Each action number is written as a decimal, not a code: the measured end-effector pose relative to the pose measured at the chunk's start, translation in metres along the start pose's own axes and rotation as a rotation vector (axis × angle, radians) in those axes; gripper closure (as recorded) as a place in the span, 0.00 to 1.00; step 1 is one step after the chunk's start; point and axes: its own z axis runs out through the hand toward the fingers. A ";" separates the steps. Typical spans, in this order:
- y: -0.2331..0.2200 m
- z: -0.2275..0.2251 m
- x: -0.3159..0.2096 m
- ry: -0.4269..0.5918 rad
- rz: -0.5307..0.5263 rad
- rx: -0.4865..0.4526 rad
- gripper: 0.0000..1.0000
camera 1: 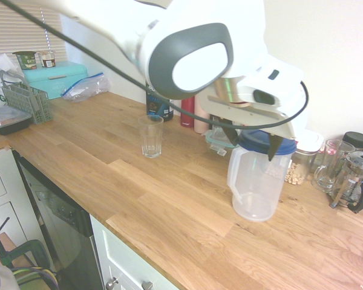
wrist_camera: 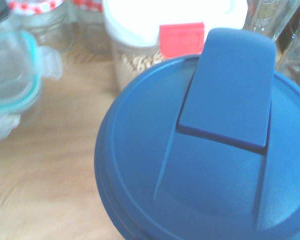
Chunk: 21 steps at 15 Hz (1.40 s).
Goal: Pour me some water
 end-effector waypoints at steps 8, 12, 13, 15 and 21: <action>0.002 -0.016 0.034 -0.016 0.025 0.015 0.00; 0.008 -0.043 0.002 -0.058 0.028 0.023 0.00; 0.011 -0.036 -0.011 -0.064 0.027 0.020 0.00; 0.013 -0.015 -0.028 -0.044 0.025 0.019 0.00; 0.008 0.049 -0.033 0.044 0.045 0.011 1.00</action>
